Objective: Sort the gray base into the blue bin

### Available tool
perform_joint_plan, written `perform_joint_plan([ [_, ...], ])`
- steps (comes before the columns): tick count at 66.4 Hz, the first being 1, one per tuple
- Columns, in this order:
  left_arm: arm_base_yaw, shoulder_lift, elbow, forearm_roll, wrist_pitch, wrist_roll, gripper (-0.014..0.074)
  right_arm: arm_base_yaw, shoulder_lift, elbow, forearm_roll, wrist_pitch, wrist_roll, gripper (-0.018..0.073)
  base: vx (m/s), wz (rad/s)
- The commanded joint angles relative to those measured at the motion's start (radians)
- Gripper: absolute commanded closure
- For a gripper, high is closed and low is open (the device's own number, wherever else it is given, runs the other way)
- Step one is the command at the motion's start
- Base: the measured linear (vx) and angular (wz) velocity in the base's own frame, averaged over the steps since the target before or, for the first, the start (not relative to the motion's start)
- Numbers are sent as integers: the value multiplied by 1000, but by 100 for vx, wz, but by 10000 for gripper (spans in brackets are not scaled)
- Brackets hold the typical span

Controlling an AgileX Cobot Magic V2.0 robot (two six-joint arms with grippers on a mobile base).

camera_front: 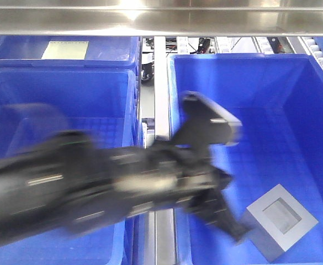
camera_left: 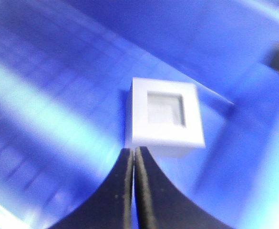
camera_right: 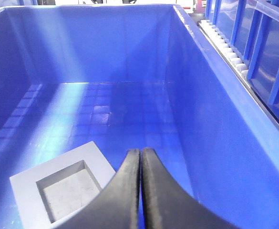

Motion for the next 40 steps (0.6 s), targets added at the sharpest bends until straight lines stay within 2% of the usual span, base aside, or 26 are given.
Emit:
perform_joint_plan([
  [1, -3, -163, 69, 8, -70, -6, 604, -3, 18, 2, -5, -49, -12, 564, 0, 0],
  [22, -3, -565, 349, 13, -70, -6, 603, -3, 18, 2, -5, -49, -12, 564, 0, 0],
  [40, -3, -902, 513, 13, -39, -7, 603, -3, 18, 2, -5, -49, -12, 564, 0, 0],
])
